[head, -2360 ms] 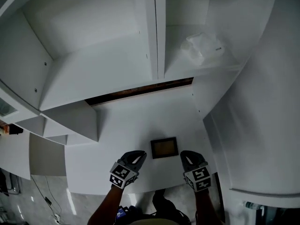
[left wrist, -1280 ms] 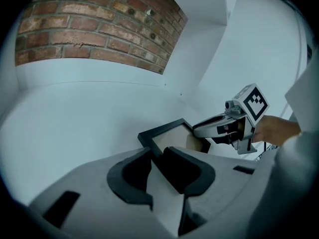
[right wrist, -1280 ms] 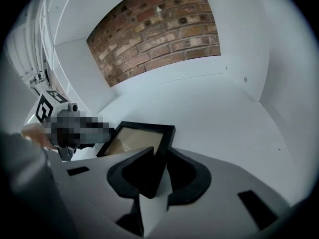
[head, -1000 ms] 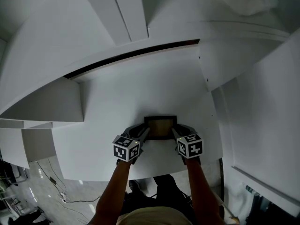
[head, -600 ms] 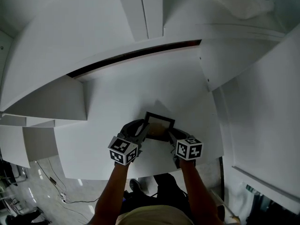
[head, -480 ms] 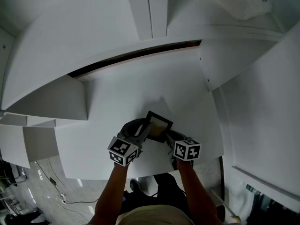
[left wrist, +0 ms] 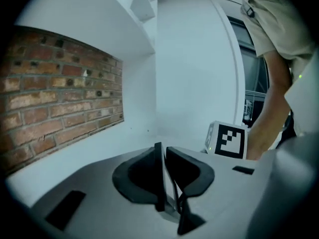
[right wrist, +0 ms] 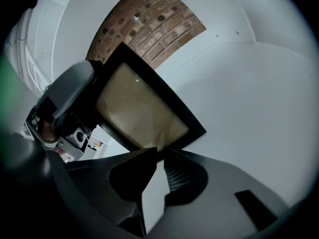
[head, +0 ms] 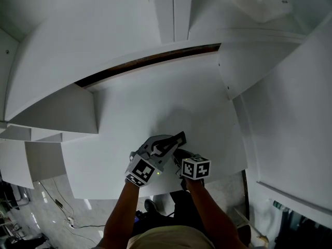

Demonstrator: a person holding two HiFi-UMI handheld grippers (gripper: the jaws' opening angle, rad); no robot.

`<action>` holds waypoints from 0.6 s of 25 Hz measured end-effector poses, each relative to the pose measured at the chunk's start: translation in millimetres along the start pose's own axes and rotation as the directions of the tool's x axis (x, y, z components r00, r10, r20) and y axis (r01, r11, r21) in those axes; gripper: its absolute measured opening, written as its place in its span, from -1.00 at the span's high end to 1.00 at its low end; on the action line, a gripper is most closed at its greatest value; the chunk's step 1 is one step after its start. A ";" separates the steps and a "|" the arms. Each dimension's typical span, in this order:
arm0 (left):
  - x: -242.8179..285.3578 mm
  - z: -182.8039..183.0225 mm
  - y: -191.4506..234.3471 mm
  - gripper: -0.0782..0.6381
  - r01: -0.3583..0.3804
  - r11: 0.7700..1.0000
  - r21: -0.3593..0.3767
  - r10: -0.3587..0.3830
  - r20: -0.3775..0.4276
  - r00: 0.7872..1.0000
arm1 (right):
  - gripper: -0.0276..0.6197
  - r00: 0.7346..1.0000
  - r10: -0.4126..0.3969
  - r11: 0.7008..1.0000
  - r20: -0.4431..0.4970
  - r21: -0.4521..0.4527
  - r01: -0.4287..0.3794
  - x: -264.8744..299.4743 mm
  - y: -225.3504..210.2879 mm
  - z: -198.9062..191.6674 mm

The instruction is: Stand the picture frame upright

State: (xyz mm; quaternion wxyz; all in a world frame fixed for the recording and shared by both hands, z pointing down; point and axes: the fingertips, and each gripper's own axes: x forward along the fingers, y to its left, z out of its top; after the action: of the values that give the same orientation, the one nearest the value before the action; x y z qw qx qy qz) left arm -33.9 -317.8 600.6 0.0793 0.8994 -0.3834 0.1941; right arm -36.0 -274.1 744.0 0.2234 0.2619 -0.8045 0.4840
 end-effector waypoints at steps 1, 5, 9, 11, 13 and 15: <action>0.3 0.3 -3.1 0.57 0.011 0.999 0.030 -0.011 -0.009 1.000 | 0.79 1.000 0.005 1.000 -0.005 -0.006 -0.005 0.3 1.6 -1.9; 3.0 -0.7 -21.2 0.57 0.085 0.989 0.121 -0.083 -0.021 0.996 | 0.79 0.997 0.029 0.994 -0.066 -0.104 -0.036 -8.4 6.7 -12.0; 1.6 0.0 -38.8 0.57 0.142 0.972 0.190 -0.138 -0.031 0.990 | 0.66 0.992 -0.056 0.946 -0.110 -0.323 0.018 -40.6 -6.5 -13.8; 0.1 -1.4 -46.2 0.58 0.170 0.959 0.225 -0.166 -0.040 0.985 | 0.57 0.986 -0.133 0.884 -0.104 -0.463 0.071 -59.6 -17.9 -3.8; -1.0 -0.7 -53.3 0.58 0.197 0.950 0.242 -0.193 -0.039 0.980 | 0.44 0.980 -0.179 0.784 -0.083 -0.614 0.091 -72.6 -22.5 12.5; -1.7 0.4 -60.0 0.59 0.221 0.941 0.255 -0.218 -0.039 0.975 | 0.27 0.984 -0.169 0.654 -0.063 -0.753 0.064 -75.7 -16.6 28.5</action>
State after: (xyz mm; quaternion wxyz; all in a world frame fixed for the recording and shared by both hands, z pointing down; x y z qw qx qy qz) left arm 8.3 -275.2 599.9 -0.0152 0.9381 -0.2519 0.2371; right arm 29.3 -290.7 696.3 0.3927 0.1668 -0.8976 0.1110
